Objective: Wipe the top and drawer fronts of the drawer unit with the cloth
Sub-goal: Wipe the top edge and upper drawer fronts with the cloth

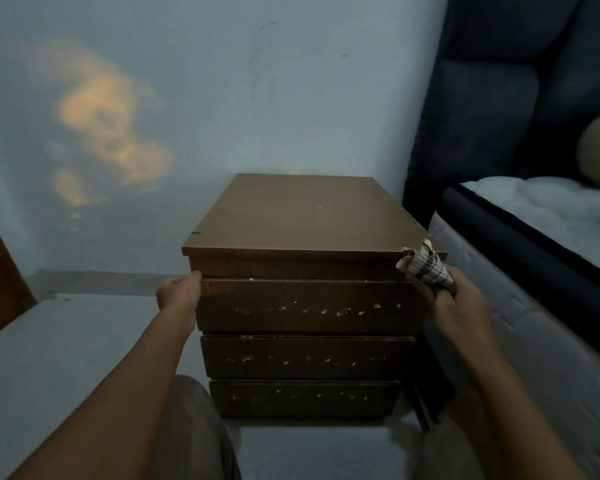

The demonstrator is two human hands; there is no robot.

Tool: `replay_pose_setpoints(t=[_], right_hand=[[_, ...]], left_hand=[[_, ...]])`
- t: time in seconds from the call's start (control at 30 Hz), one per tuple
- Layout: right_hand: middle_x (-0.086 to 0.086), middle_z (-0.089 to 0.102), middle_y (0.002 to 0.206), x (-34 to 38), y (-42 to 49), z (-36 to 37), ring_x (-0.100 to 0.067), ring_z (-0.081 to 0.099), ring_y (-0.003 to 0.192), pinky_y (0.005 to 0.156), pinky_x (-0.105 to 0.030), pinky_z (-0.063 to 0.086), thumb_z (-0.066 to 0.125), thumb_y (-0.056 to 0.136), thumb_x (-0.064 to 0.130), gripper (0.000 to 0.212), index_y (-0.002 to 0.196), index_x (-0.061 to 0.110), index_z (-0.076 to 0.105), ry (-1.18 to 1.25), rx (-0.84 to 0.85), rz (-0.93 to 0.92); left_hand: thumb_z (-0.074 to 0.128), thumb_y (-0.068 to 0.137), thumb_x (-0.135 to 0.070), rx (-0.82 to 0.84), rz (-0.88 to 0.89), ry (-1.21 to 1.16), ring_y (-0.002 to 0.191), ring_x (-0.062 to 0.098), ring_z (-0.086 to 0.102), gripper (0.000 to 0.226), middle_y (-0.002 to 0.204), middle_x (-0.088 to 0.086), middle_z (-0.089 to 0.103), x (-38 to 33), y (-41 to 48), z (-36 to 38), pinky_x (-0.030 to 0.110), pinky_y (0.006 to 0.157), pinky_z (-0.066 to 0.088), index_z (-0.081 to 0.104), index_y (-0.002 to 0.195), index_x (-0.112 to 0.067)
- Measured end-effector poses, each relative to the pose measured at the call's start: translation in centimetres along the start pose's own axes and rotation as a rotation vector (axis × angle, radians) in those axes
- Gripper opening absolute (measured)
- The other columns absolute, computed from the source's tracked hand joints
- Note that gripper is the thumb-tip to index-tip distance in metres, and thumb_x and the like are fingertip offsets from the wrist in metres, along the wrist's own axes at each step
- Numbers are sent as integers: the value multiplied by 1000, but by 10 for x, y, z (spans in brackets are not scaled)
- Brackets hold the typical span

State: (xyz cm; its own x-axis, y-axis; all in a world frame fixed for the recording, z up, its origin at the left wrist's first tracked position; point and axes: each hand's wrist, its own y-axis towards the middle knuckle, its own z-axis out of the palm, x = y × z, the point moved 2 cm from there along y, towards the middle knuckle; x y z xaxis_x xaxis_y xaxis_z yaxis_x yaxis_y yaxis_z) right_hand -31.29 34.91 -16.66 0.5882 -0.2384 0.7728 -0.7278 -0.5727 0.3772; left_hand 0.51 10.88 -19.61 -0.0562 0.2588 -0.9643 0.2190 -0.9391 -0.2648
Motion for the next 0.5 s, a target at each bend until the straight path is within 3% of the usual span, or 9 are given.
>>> replay_pose_setpoints(t=[0.1,0.27,0.33,0.43,0.5], right_hand=[[-7,64,99,-7,10,-3,-20,55,82,65,-33,40,43,93,4,37,122,21,58,-29,-36,-2],[-1,58,83,-4,16,-4,-6,48,69,55,-25,33,45,92,1,31,108,24,59,-88,-130,-33],[1,59,84,-5,16,7,-12,52,71,60,-31,41,44,92,4,31,108,27,58,-111,-89,-26],[5,59,87,-4,7,33,-15,56,79,70,-41,51,42,92,7,32,101,33,58,-171,7,-32],[4,59,91,1,1,46,-16,54,86,75,-40,50,43,89,7,30,98,29,61,-202,-11,-82]], left_hand=[[65,88,-30,-2,-5,-19,91,22,57,35,108,10,64,0,3,-12,35,73,47,57,116,-12],[66,85,-28,-21,30,-9,93,23,58,22,107,12,63,8,3,-22,38,79,49,55,98,-14],[64,88,-27,-16,50,9,86,20,56,21,105,11,61,11,0,-26,38,78,47,55,100,-14],[63,89,-27,0,88,52,70,14,49,22,101,12,60,13,2,-30,32,63,42,59,103,-10],[64,88,-27,9,96,66,75,18,52,19,105,14,62,13,2,-33,33,63,41,60,99,-12]])
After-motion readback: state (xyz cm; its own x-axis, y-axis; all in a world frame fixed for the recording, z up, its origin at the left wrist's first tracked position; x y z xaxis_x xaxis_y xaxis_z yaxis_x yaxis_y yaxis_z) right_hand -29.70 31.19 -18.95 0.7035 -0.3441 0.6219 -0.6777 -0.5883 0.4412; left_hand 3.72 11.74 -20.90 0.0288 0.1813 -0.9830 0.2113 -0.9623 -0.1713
